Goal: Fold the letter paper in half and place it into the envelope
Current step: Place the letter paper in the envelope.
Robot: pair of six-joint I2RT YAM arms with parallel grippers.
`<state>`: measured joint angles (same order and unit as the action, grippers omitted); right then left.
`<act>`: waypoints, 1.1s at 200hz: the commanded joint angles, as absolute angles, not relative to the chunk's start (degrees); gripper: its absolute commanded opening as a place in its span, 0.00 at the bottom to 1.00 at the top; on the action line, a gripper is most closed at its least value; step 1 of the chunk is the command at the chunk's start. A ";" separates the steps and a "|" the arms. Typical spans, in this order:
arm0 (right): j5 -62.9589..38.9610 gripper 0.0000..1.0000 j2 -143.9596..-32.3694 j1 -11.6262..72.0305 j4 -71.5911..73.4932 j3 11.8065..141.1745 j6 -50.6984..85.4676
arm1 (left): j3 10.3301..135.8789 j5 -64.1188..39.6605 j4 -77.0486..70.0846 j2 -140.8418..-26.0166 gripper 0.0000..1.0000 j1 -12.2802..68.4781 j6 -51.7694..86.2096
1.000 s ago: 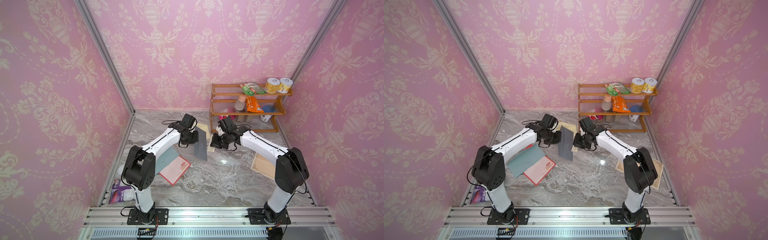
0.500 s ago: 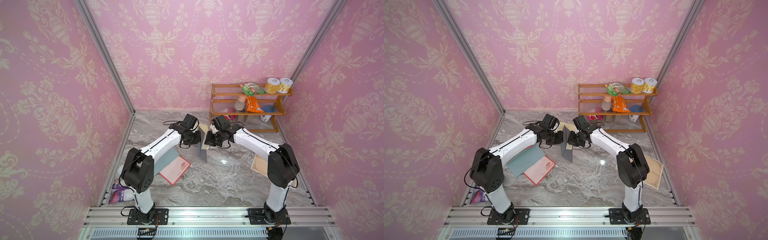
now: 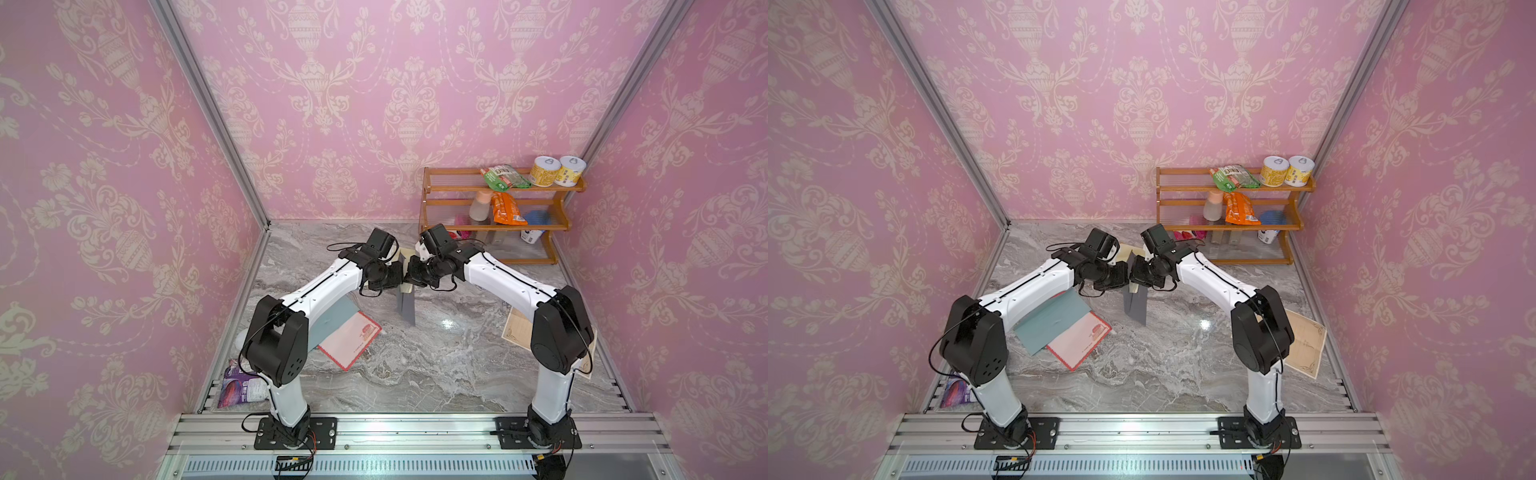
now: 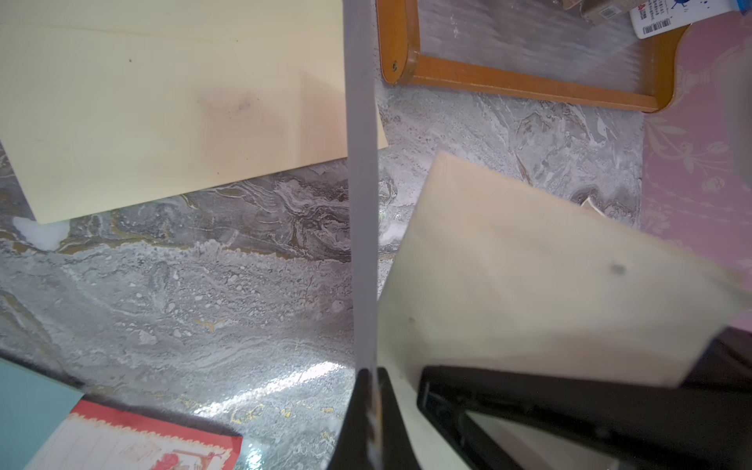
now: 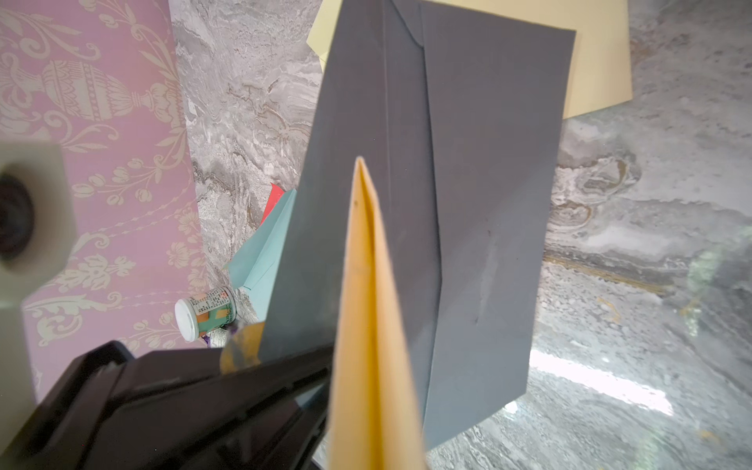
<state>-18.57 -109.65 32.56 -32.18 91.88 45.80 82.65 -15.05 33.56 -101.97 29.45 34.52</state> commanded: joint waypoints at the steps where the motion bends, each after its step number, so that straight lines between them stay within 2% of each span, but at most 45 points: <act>1: -18.39 0.00 -112.34 33.02 -34.13 93.79 47.00 | 81.87 -17.05 32.52 -101.08 0.00 29.79 35.68; 165: -25.05 0.00 -120.50 32.72 -38.08 98.46 47.62 | 80.29 -18.42 31.47 -101.53 0.00 29.79 34.15; 206: -25.38 0.24 -117.57 31.49 -38.82 98.66 46.59 | 79.44 -18.09 31.73 -100.85 0.00 29.70 33.66; 220: -25.31 0.29 -116.66 31.07 -39.19 98.54 46.35 | 79.04 -18.10 31.77 -100.64 0.00 29.71 33.65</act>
